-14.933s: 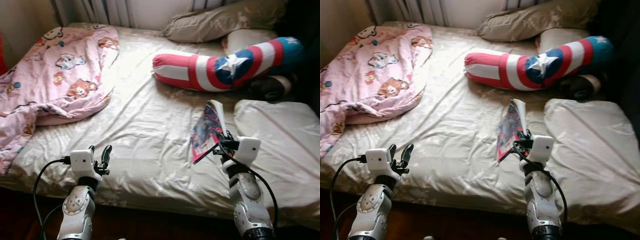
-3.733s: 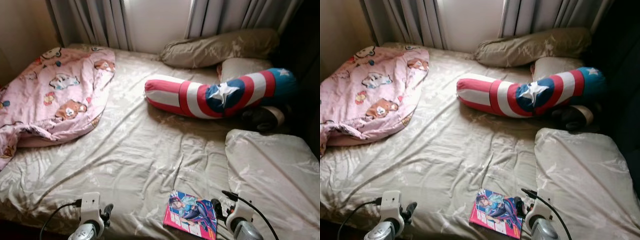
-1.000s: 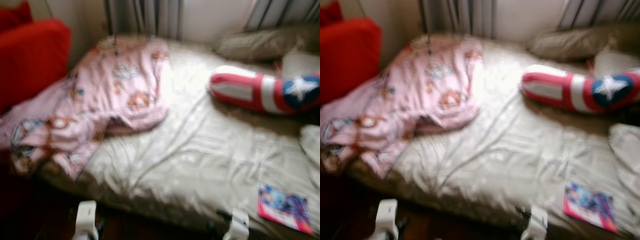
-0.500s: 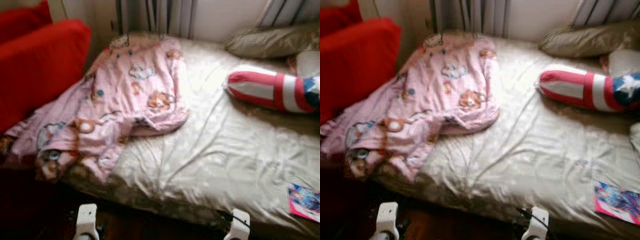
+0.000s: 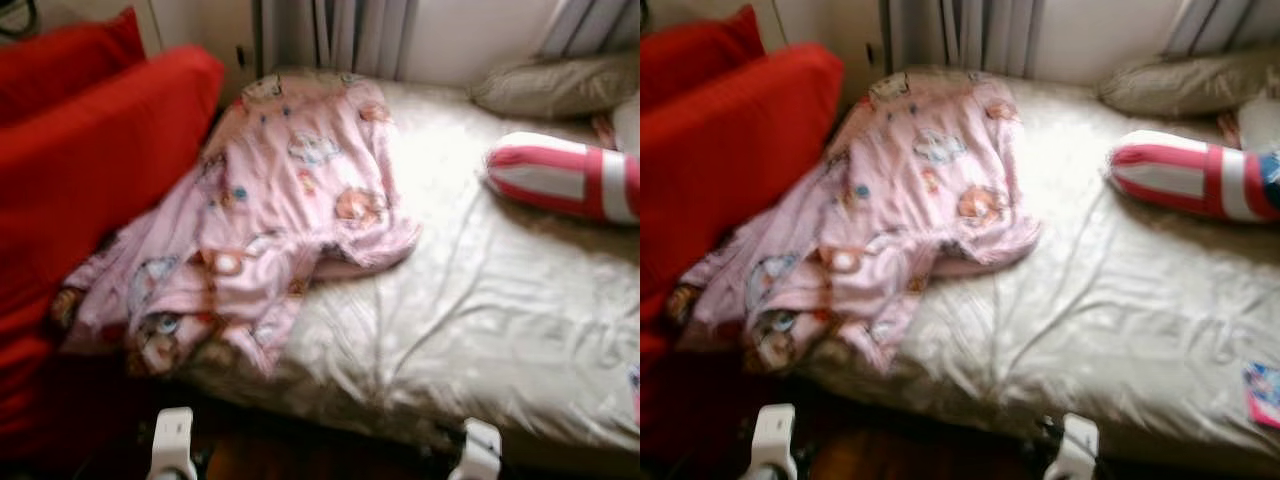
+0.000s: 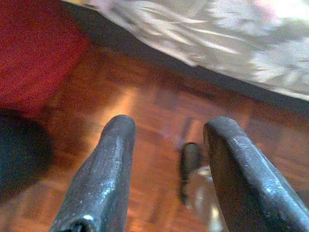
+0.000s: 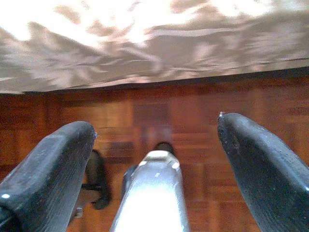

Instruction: Clean up the room

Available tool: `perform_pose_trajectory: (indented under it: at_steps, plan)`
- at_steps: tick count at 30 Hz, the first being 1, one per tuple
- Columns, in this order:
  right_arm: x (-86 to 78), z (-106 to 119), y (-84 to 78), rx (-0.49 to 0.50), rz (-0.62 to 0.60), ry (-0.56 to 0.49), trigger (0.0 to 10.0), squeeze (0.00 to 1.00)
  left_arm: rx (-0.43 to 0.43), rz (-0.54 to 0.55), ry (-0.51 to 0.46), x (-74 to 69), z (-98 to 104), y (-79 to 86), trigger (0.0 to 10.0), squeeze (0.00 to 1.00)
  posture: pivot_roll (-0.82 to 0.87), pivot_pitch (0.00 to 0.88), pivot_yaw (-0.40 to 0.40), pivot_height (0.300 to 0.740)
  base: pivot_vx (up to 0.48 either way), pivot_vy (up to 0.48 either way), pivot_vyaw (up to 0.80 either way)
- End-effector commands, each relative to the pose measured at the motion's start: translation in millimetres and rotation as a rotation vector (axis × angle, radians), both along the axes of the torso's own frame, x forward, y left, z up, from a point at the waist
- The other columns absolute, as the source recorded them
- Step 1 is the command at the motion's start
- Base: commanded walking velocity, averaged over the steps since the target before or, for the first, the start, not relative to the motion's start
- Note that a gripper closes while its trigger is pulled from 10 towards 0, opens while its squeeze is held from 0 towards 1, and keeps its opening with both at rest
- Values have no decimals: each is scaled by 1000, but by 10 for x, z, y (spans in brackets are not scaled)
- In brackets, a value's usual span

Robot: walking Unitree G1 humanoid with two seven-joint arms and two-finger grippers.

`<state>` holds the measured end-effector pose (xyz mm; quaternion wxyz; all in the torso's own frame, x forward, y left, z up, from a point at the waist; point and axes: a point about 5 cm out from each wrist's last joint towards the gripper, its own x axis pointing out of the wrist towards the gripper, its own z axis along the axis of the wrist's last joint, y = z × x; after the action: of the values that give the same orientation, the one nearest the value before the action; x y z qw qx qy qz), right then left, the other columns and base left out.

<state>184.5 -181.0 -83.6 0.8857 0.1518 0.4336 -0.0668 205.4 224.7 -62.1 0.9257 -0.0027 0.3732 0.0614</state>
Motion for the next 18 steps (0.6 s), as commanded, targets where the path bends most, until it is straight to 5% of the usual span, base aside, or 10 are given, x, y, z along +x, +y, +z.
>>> perform_pose_trajectory:
  at_steps: [1, 4, 18]
  plan:
    - [-121, -47, -86, -18, -12, 37, 10000, 0, -18, -2, 28, -77, -59, -60, 10000, 0, 97, 129, -28, 740, 0, 480, 0]
    - [-121, -47, -89, -20, -7, 36, 10000, 0, -18, -2, 28, -79, -61, -61, 10000, 0, 97, 126, -27, 740, 0, 480, 0]
    - [-114, -58, 39, -11, 12, 37, 10000, 0, -22, 3, 18, -80, -59, -67, 10000, 0, 101, 127, -31, 740, 0, 0, 800]
